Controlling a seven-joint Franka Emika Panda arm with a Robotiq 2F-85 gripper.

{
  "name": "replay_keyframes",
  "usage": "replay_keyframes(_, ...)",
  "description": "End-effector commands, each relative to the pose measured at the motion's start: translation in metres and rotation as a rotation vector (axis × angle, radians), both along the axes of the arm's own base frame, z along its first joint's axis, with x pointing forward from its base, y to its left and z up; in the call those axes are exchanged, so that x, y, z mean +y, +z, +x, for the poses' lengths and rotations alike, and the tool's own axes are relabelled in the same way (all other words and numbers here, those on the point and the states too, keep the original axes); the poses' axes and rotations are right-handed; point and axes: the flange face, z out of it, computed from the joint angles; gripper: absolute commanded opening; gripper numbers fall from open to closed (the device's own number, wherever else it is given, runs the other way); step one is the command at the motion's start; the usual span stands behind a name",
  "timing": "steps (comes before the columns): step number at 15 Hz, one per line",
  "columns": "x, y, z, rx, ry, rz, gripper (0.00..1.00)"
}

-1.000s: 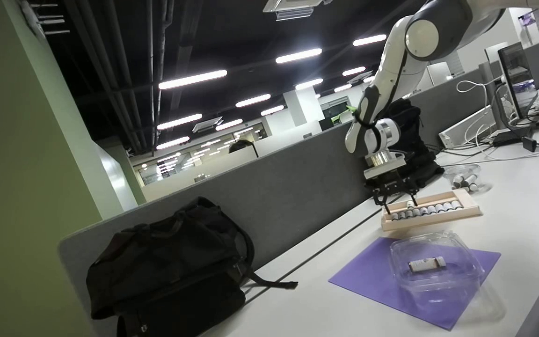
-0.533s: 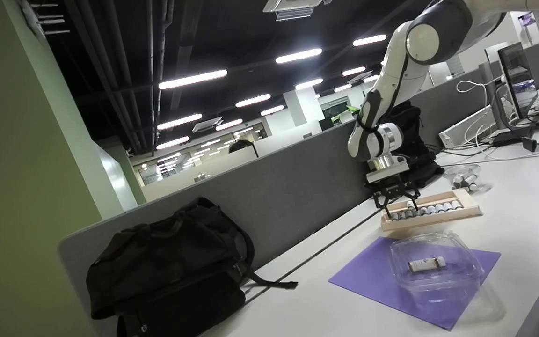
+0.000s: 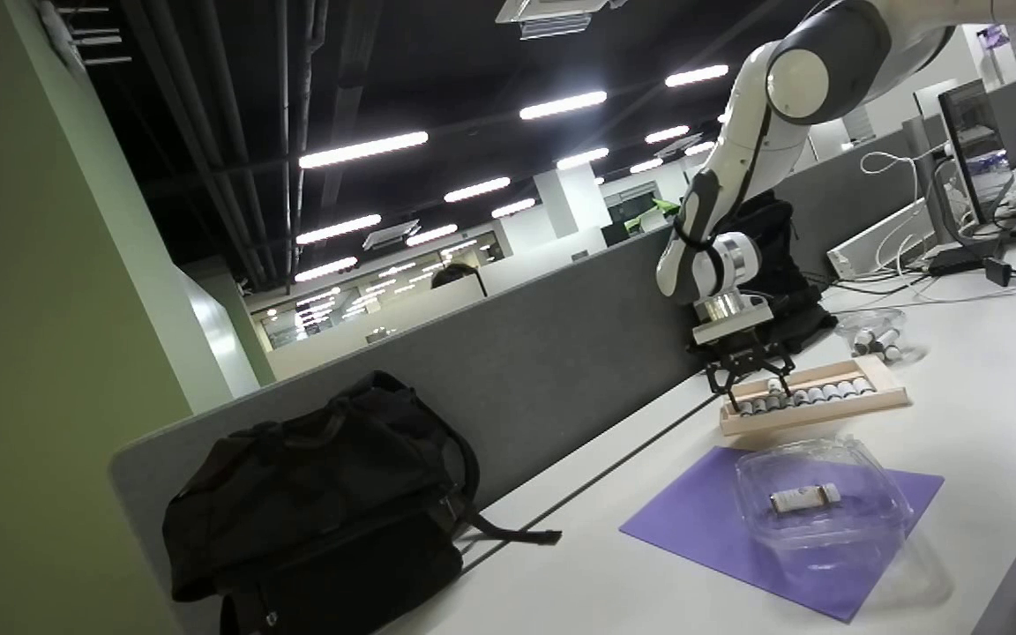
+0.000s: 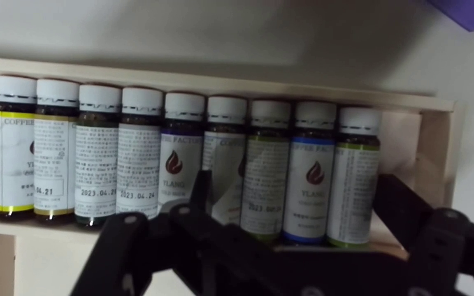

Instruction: Move one bottle from the bottom compartment of the box to the table

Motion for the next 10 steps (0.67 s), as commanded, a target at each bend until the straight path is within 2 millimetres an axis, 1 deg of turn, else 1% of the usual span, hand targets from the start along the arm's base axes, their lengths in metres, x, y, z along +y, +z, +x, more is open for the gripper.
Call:
replay_keyframes(1,-0.002,-0.004,0.009,-0.032,-0.007,-0.064,1.0)
replay_keyframes(6,0.01,-0.004,0.019,-0.056,0.008,-0.127,1.0)
replay_keyframes(10,0.02,-0.006,0.022,0.001,0.02,-0.117,1.0)
